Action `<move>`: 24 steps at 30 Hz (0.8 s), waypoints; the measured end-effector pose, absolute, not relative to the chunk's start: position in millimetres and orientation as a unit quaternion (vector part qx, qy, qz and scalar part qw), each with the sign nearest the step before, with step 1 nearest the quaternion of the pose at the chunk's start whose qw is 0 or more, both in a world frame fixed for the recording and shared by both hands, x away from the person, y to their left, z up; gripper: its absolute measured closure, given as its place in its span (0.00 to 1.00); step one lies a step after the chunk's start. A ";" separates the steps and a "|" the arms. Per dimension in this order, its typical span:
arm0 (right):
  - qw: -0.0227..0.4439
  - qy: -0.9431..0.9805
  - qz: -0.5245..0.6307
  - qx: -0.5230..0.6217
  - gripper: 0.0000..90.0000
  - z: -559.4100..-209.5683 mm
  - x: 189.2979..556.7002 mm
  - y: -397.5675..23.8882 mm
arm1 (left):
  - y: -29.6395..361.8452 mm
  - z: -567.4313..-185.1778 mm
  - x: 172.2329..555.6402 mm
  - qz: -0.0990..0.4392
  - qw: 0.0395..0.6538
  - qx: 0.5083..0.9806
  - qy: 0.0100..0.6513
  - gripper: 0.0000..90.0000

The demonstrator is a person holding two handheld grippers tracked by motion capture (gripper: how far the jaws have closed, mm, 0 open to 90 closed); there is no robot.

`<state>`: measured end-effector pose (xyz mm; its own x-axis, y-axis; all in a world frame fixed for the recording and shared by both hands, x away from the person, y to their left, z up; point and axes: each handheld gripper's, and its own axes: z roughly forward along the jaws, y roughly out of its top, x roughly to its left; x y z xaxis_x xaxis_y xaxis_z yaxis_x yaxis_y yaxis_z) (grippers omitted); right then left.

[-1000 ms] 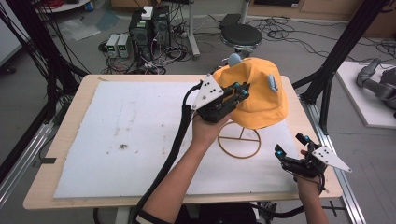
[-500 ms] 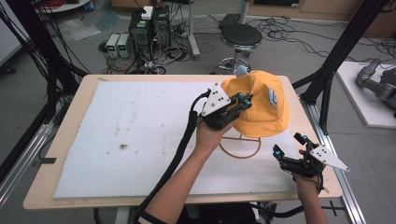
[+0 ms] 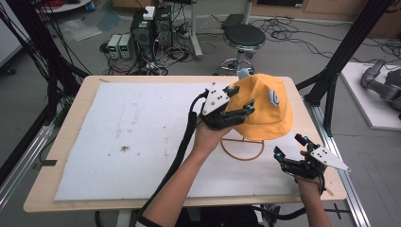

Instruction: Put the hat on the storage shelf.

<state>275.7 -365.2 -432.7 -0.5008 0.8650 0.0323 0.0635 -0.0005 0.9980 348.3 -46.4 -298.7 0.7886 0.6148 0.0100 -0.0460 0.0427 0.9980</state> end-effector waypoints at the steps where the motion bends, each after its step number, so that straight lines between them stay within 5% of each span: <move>1: 0.333 0.624 0.601 0.373 0.03 -432.8 275.8 -365.2 | -46.4 -298.7 348.3 0.240 0.688 0.649 0.219 0.34; 4: 0.333 0.623 0.602 0.372 0.03 -432.7 275.3 -365.0 | -31.5 -292.7 344.0 0.263 0.690 0.642 0.208 0.21; 24: 0.333 0.625 0.601 0.371 0.03 -432.7 276.3 -363.4 | 109.9 -273.0 332.2 0.347 0.657 0.606 0.285 0.18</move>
